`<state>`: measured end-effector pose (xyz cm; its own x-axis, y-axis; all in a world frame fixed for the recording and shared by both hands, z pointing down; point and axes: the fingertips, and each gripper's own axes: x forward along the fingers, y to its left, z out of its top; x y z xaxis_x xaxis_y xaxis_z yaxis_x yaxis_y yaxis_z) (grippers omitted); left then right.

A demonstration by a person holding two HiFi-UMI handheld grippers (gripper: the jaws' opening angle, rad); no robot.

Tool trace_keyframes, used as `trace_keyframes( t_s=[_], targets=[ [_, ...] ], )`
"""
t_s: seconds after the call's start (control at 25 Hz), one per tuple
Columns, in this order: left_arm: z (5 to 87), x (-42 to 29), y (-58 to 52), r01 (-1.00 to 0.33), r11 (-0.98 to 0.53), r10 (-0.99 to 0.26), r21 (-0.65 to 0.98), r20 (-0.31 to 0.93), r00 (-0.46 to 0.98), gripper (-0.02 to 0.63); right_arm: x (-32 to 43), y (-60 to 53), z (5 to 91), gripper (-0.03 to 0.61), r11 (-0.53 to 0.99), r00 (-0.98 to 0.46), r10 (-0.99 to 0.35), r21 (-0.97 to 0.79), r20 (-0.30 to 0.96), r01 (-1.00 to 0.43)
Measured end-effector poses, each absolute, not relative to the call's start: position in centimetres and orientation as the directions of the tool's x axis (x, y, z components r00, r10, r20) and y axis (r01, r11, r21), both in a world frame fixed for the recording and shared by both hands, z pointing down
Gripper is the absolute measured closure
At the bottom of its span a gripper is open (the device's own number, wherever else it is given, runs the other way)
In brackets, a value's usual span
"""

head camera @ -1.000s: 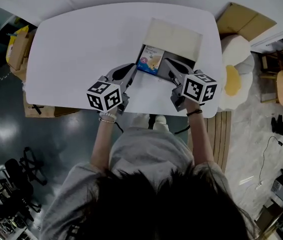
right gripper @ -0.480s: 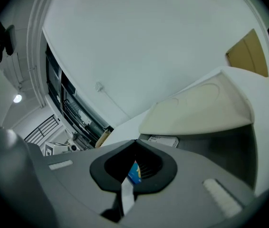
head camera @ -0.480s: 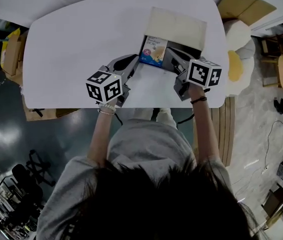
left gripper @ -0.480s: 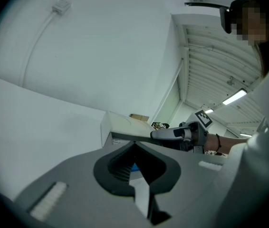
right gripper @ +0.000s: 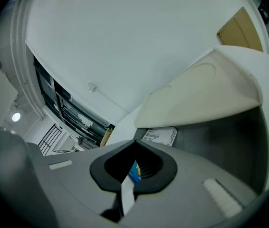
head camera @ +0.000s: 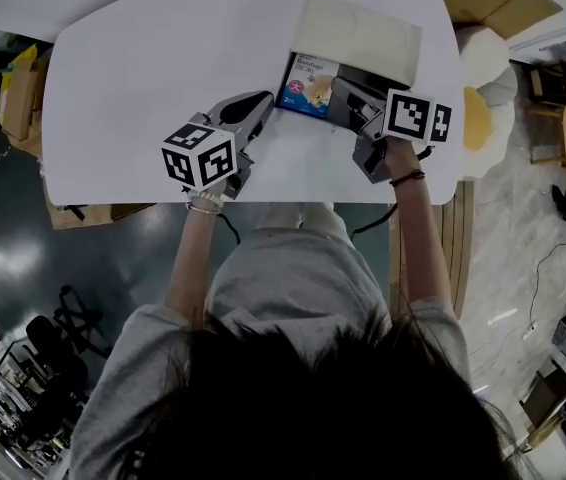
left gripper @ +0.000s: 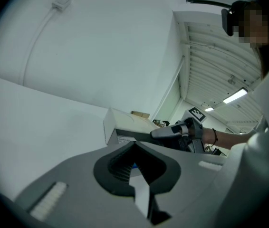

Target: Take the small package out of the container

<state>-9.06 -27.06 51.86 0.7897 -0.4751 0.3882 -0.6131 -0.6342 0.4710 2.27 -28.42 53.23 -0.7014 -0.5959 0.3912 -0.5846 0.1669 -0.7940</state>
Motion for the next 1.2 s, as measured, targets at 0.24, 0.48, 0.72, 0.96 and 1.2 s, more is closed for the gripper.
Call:
trace_keyframes(
  t_s=[0.24, 0.48, 0.72, 0.96, 1.2],
  targets=[
    [52.4, -8.8, -27.0, -0.622, -0.615, -0.479, 0.484, 0.397, 0.783, 0.624, 2.6, -28.5, 54.4, 0.566, 0.129, -0.737, -0.5, -0.802, 0.455, -0.583],
    [52.5, -8.9, -27.5, -0.636, -0.598, -0.498, 0.489, 0.395, 0.772, 0.624, 2.7, -29.0, 55.8, 0.566, 0.086, -0.76, -0.404, -0.806, 0.51, -0.586],
    [52.4, -9.0, -28.0, -0.646, -0.591, -0.514, 0.484, 0.392, 0.763, 0.624, 2.5, -29.3, 56.8, 0.553, 0.053, -0.778, -0.353, -0.819, 0.519, -0.571],
    [52.7, -9.0, -28.2, -0.651, -0.581, -0.522, 0.489, 0.39, 0.759, 0.624, 2.4, -29.1, 57.5, 0.462, 0.005, -0.797, -0.308, -0.837, 0.52, -0.548],
    [53.0, -8.8, -28.2, -0.65, -0.575, -0.522, 0.497, 0.388, 0.759, 0.624, 1.9, -28.8, 58.1, 0.437, -0.026, -0.829, -0.253, -0.86, 0.499, -0.51]
  ],
)
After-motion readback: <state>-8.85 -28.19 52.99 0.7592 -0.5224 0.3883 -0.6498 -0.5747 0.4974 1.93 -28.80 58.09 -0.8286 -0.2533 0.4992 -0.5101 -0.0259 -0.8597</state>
